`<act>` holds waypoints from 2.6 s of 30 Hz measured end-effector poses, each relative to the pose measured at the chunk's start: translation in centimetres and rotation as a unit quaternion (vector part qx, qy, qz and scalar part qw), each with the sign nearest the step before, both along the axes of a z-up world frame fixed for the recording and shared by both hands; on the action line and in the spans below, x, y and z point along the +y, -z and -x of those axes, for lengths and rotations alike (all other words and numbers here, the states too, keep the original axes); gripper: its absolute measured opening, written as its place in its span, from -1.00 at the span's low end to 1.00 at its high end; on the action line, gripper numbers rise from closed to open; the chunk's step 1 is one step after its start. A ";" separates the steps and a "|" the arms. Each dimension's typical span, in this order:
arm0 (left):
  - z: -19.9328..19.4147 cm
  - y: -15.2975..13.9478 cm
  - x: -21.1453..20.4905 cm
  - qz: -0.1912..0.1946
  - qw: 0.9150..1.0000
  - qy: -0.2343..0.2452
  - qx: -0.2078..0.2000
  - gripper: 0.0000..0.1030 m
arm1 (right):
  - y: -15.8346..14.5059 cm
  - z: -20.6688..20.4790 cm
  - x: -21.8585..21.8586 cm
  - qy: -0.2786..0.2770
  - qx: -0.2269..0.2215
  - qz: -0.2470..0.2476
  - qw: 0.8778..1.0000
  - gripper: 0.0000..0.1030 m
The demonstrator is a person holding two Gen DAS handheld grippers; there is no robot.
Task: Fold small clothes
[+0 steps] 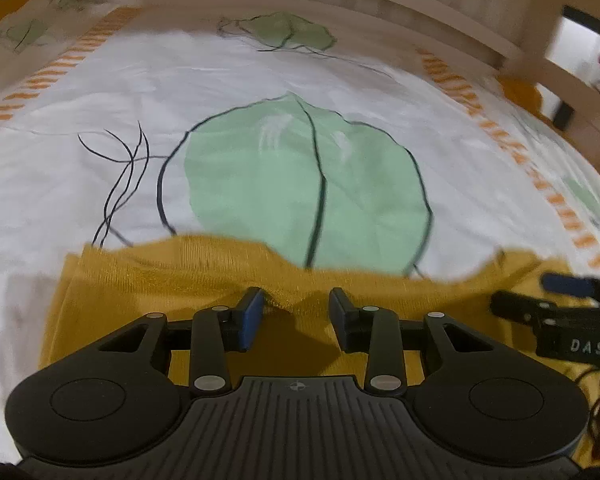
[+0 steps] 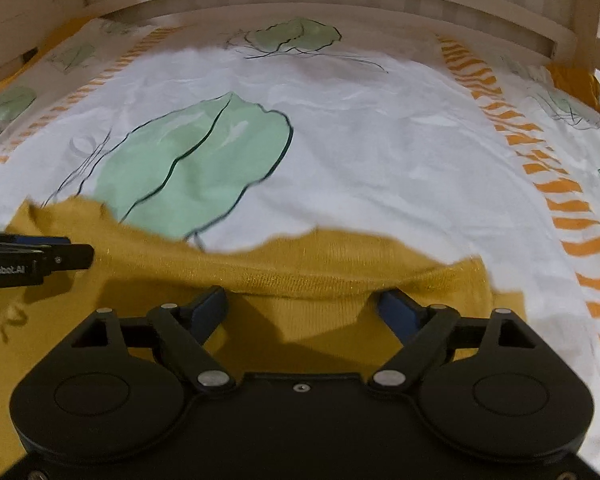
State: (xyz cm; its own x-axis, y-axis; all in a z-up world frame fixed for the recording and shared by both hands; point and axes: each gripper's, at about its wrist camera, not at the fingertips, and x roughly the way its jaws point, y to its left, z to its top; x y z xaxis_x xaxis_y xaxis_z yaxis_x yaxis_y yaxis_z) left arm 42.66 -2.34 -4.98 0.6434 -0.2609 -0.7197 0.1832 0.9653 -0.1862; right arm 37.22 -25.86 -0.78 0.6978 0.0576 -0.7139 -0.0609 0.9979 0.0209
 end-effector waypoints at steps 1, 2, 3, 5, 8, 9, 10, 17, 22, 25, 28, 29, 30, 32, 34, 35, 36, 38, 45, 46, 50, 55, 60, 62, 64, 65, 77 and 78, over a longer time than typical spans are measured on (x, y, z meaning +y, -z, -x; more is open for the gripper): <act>-0.5 0.0 0.1 0.003 1.000 -0.010 0.000 -0.31 | 0.0 -0.6 -0.1 0.008 0.000 -0.004 1.000 0.67; -0.7 -0.1 0.2 0.002 1.000 -0.018 -0.001 -0.31 | 0.0 -1.1 -0.3 0.016 0.001 -0.007 1.000 0.66; -1.0 -0.2 0.2 0.000 1.000 -0.025 -0.002 -0.31 | 0.0 -1.6 -0.5 0.026 0.001 -0.009 1.000 0.66; -1.3 -0.4 0.5 -0.003 0.999 -0.035 -0.002 -0.31 | 0.0 -2.0 -0.9 0.039 -0.001 -0.014 0.999 0.66; -0.4 -1.2 1.1 0.008 0.999 -0.044 -0.007 -0.31 | -0.5 -1.5 -1.9 0.057 -0.005 -0.034 0.998 0.65; 0.3 -1.5 1.3 0.012 0.999 -0.039 -0.007 -0.31 | -0.8 -0.9 -2.1 0.056 -0.010 -0.043 0.997 0.65; 1.0 -1.7 1.4 0.010 0.999 -0.036 -0.008 -0.31 | -1.0 -0.3 -2.2 0.051 -0.015 -0.047 0.998 0.65; 7.3 -3.8 3.1 0.036 0.998 -0.044 -0.009 -0.30 | -1.3 4.3 -1.8 0.021 -0.018 -0.057 0.998 0.65; 11.8 -5.3 4.0 -0.001 0.999 -0.044 -0.016 -0.30 | -0.3 7.9 -0.8 -0.003 -0.002 -0.011 1.000 0.65; 13.6 -6.2 4.7 -0.002 0.998 -0.055 -0.010 -0.30 | 0.0 9.5 -0.5 -0.012 0.000 0.015 1.000 0.66; 14.8 -6.6 5.5 -0.007 0.997 -0.070 -0.013 -0.30 | 0.1 10.9 -0.2 -0.016 0.007 0.031 0.999 0.72; 15.1 -6.5 5.7 -0.014 0.997 -0.075 -0.016 -0.30 | 0.3 11.4 -0.1 -0.017 0.011 0.036 0.999 0.77; 15.2 -6.5 5.9 -0.022 0.997 -0.079 -0.015 -0.30 | 0.5 11.9 0.0 -0.019 0.016 0.039 0.999 0.78; 15.4 -6.4 6.3 -0.037 0.995 -0.092 -0.010 -0.30 | 0.8 12.8 -0.2 -0.017 0.020 0.040 0.999 0.80; 15.5 -6.3 6.7 -0.052 0.993 -0.101 -0.010 -0.30 | 0.8 13.5 -0.4 -0.010 0.022 0.030 0.999 0.82; 15.5 -6.3 6.9 -0.059 0.993 -0.104 -0.010 -0.30 | 0.7 13.9 -0.6 -0.009 0.024 0.025 0.999 0.82; 15.5 -6.5 7.2 -0.061 0.992 -0.110 -0.009 -0.30 | 0.6 14.1 -0.7 -0.010 0.026 0.020 0.999 0.82; 15.6 -6.8 8.0 -0.056 0.991 -0.122 -0.010 -0.30 | 0.0 14.5 -0.7 -0.009 0.026 0.022 0.999 0.82; 15.1 -6.1 9.8 -0.039 0.991 -0.130 0.024 -0.30 | -2.2 15.6 0.2 0.021 0.009 -0.022 0.999 0.80; 15.1 -6.0 9.8 -0.037 0.991 -0.122 0.026 -0.30 | -2.4 15.4 0.4 0.020 0.007 -0.032 0.999 0.78; 15.1 -5.4 9.6 -0.039 0.993 -0.104 0.039 -0.30 | -3.6 13.6 2.0 0.014 0.001 -0.067 0.998 0.16; 14.9 -5.3 10.2 -0.024 0.993 -0.108 0.048 -0.30 | -3.4 9.9 3.8 0.007 0.004 -0.114 0.993 -0.22; 14.7 -5.6 10.9 -0.008 0.992 -0.119 0.052 -0.30 | -1.9 5.1 5.0 0.025 0.022 -0.136 0.990 -0.70; 14.6 -5.6 11.2 -0.004 0.991 -0.124 0.054 -0.30 | -1.4 3.5 5.4 0.036 0.024 -0.133 0.990 -0.70; 14.5 -5.6 11.5 0.000 0.990 -0.127 0.056 -0.30 | -0.9 2.3 5.7 0.043 0.026 -0.127 0.991 -0.70; 14.5 -5.6 11.6 0.002 0.990 -0.129 0.057 -0.30 | -0.7 1.9 5.7 0.047 0.027 -0.124 0.991 -0.70; 14.0 -5.5 12.9 0.015 0.987 -0.143 0.066 -0.30 | 0.4 5.2 6.5 0.044 0.028 -0.120 0.991 -0.68; 14.0 -5.4 12.9 0.018 0.987 -0.144 0.067 -0.30 | 0.5 6.1 6.6 0.041 0.028 -0.119 0.992 -0.67</act>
